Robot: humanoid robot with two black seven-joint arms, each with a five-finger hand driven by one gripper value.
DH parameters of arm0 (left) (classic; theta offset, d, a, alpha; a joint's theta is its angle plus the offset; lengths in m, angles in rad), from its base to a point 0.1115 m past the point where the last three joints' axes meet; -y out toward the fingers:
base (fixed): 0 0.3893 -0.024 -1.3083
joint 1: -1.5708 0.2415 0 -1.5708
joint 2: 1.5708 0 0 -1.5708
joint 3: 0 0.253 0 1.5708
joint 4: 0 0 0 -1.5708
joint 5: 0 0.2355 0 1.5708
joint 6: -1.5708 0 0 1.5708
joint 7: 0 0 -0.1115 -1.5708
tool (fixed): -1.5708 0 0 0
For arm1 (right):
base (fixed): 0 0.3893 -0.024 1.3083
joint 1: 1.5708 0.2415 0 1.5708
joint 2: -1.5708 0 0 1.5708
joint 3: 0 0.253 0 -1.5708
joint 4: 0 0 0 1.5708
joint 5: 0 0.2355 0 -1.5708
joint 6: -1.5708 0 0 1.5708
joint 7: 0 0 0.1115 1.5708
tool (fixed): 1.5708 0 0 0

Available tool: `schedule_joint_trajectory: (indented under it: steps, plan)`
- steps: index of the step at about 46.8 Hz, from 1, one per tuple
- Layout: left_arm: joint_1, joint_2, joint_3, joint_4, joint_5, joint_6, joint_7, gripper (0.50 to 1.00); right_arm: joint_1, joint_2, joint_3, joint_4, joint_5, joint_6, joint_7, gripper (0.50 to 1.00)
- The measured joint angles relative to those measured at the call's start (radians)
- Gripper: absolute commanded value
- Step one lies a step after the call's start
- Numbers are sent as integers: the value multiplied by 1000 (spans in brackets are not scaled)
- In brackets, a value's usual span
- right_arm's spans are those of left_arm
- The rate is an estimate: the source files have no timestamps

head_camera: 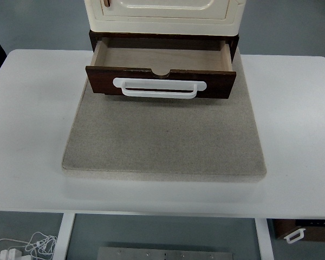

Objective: Close the drawer under the combination cabinet

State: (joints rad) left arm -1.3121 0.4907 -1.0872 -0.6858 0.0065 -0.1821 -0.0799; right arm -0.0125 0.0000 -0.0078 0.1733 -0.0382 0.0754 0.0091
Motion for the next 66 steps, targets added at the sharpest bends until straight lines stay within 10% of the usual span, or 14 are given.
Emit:
schedule_joint_trajectory:
  steps: [24, 66]
  plan:
    - [-13, 30, 51, -377, 195, 115, 0, 1000, 0, 0, 0, 0, 0, 0, 0, 952]
    - [-63, 49, 642, -856, 320, 54, 46, 1000, 0, 0, 0, 0, 0, 0, 0, 952]
